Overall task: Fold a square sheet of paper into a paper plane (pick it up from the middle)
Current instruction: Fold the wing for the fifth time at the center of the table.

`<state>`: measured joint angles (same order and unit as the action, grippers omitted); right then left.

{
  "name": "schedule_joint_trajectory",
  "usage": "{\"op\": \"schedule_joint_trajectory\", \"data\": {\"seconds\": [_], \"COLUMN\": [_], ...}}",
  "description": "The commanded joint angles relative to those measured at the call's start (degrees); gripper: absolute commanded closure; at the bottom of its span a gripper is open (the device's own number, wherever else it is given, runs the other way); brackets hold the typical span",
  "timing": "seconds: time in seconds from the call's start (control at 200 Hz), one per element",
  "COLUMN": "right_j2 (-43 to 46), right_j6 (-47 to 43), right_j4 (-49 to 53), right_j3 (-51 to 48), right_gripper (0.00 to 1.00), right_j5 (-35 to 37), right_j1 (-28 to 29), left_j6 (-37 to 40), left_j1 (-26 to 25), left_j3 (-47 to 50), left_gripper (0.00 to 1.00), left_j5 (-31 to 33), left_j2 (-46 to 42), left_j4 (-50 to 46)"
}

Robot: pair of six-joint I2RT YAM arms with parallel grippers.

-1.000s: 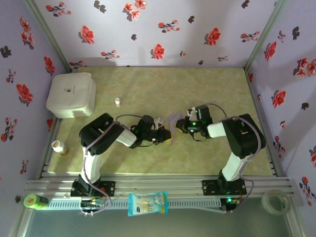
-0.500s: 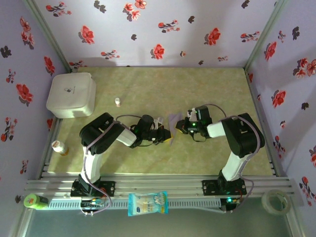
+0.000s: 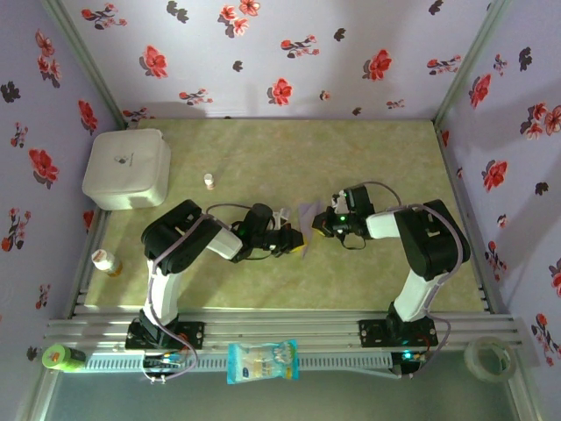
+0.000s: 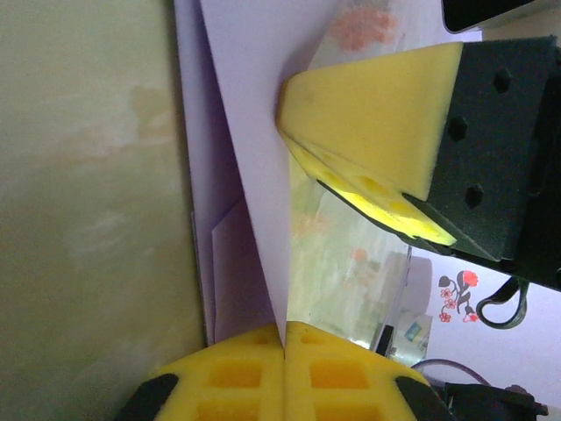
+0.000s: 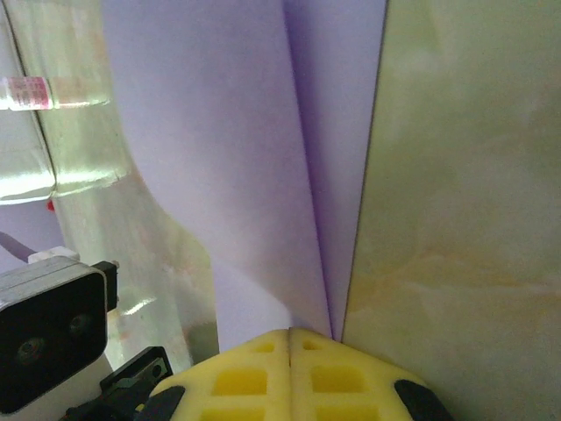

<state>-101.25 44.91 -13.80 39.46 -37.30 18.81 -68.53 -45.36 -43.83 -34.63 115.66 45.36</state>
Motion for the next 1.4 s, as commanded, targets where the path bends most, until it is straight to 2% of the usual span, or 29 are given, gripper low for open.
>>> {"op": "schedule_joint_trajectory", "data": {"seconds": [0.0, 0.335, 0.515, 0.895, 1.015, 1.18, 1.29, 1.395], "right_j2": [-0.3, -0.2, -0.3, -0.7, -0.6, -0.6, -0.8, -1.0], "right_j6": [-2.4, -3.7, -3.9, -4.6, -4.6, -4.8, -4.9, -4.8], "right_j4": [8.9, 14.8, 15.7, 18.2, 18.5, 19.1, 19.3, 19.5], "right_j3": [0.0, 2.5, 3.1, 4.2, 4.4, 4.5, 4.5, 4.6], "right_gripper": [0.96, 0.97, 0.97, 0.97, 0.97, 0.97, 0.97, 0.97], "right_j5": [6.8, 10.3, 10.8, 12.2, 12.3, 12.8, 13.1, 13.1], "right_j1": [-0.2, 1.6, 2.2, 2.6, 2.8, 2.9, 3.0, 3.1], "left_j6": [3.8, 11.4, 14.8, 18.1, 18.8, 19.2, 19.7, 19.6], "left_j1": [0.4, -0.8, -1.7, -3.2, -3.7, -3.9, -4.1, -4.2], "left_j3": [0.3, -2.8, -4.8, -7.5, -7.9, -8.0, -7.9, -7.5], "left_gripper": [0.9, 0.89, 0.97, 0.89, 1.0, 1.0, 0.91, 0.91], "left_j5": [1.1, 1.2, 2.6, 2.6, 2.6, 2.4, 2.4, 2.6], "left_j2": [1.2, -2.6, -3.7, -5.0, -5.0, -5.1, -5.8, -6.4], "left_j4": [-10.6, -25.8, -32.8, -40.6, -41.8, -42.7, -44.2, -44.7]}}
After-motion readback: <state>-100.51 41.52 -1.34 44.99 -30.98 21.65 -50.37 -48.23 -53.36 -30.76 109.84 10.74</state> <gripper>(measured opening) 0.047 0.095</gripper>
